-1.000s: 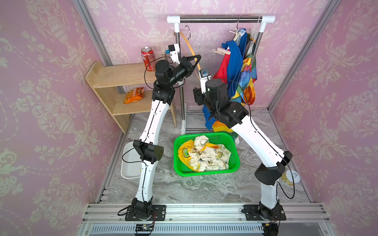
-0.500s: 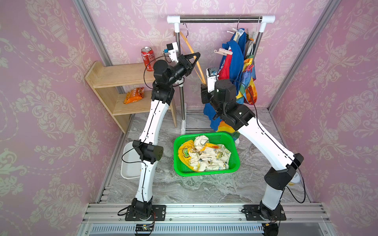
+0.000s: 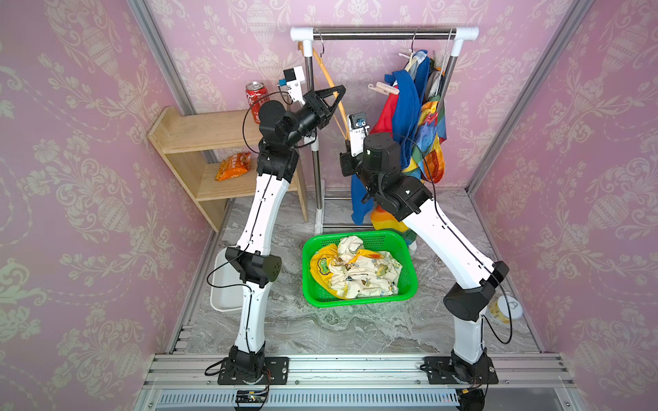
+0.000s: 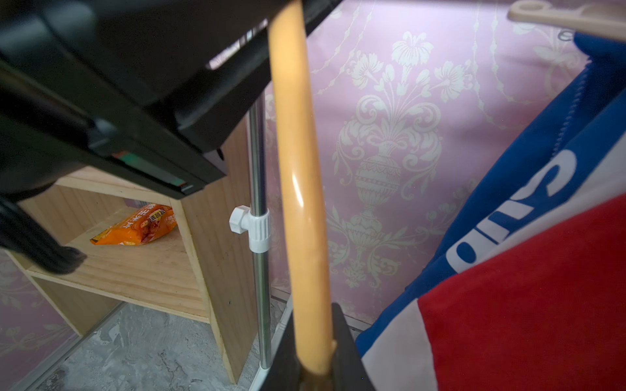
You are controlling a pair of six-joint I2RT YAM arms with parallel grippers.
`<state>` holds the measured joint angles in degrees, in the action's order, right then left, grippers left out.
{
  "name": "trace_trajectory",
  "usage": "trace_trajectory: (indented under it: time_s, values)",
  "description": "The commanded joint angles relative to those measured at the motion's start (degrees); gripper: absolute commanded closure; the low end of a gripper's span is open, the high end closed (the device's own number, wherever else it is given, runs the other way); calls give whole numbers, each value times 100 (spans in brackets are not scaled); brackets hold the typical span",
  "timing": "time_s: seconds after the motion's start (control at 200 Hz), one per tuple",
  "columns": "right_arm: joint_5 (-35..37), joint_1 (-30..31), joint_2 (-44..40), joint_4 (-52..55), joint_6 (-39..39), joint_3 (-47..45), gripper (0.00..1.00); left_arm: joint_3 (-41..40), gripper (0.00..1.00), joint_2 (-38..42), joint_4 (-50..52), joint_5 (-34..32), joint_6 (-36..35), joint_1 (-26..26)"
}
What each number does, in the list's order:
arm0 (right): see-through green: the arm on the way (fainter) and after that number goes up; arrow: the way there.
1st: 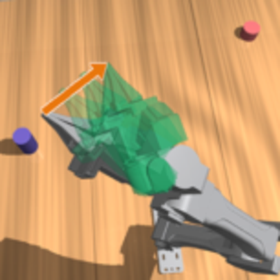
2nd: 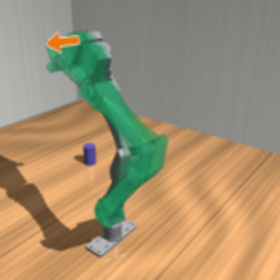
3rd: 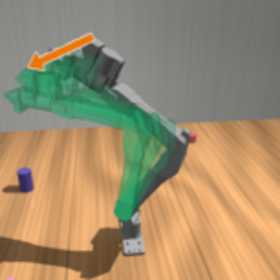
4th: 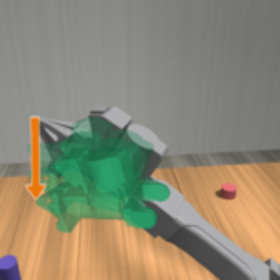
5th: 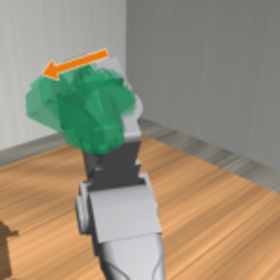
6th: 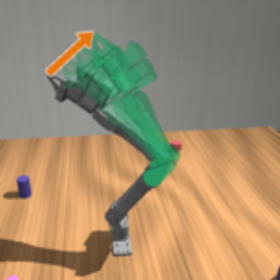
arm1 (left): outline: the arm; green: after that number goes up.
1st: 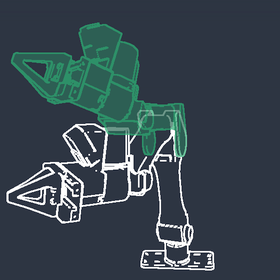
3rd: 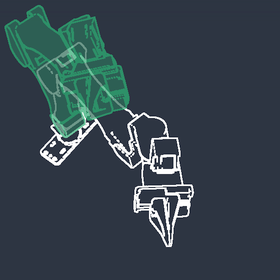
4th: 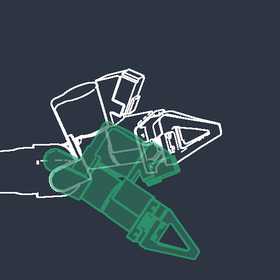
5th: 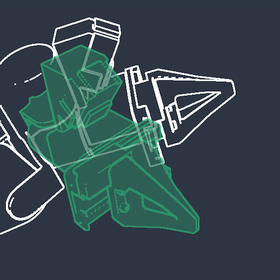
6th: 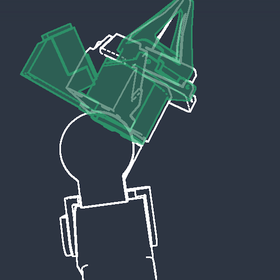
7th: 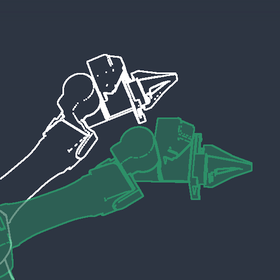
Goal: Remove the clothespins securing jackets to the hanger
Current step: Place the hanger on the clothesline.
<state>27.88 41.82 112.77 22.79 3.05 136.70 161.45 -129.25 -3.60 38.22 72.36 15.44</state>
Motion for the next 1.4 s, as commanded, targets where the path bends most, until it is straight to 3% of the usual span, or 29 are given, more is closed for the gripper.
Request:
trace_trajectory:
  time_s: [0.0, 0.075, 0.135, 0.205, 0.24, 0.26, 0.29, 0.52, 0.68, 0.755, 0.871, 0.991, 1.246, 1.291, 1.356, 1.396]
  values:
    - [77, -82, 65, -185, -181, 190, 100, 17, 100, 339, -105, 278, -47, -15]
    - [162, -83, 76, -233, -189, 217, 100, 11, 99, 323, -80, 296, -76, -15]
    - [232, -79, 94, -263, -183, 234, 100, 10, 72, 337, -61, 338, -99, -15]
    - [275, -80, 99, -303, -189, 236, 100, 10, 58, 369, 105, 377, -216, -15]
    - [321, -78, 104, -331, -196, 239, 100, 10, 30, 396, 243, 387, -358, 2]
    - [371, -74, 105, -348, -191, 236, 100, 4, 5, 415, 321, 401, -432, 10]
    - [408, -74, 103, -370, -182, 235, 100, -10, 1, 443, 428, 413, -555, 33]
    - [605, -36, 157, -584, -162, 313, 100, -749, 1, 799, 851, 477, -1195, 249]
    - [725, 31, 191, -831, -97, 335, 100, -772, 2, 866, 1485, 324, -1888, 415]
    - [779, 30, 242, -848, -90, 432, 100, -721, 12, 817, 1501, 314, -1885, 418]
    - [795, 27, 481, -701, -57, 877, 100, -705, 43, 771, 1493, 211, -1852, 416]
    - [811, 51, 756, -497, -85, 1336, 100, -585, 55, 735, 1537, 108, -1950, 416]
    - [722, 80, 935, -239, -145, 1708, 100, -9, 64, 244, 1057, -115, -1336, 293]
    - [686, 87, 933, -182, -138, 1735, 96, -8, 64, 163, 900, -199, -1179, 278]
    - [670, 92, 936, -87, -173, 1739, 81, -8, 65, 67, 620, -344, -949, 262]
    - [642, 96, 931, -11, -195, 1759, 80, 15, 65, 14, 495, -447, -835, 251]
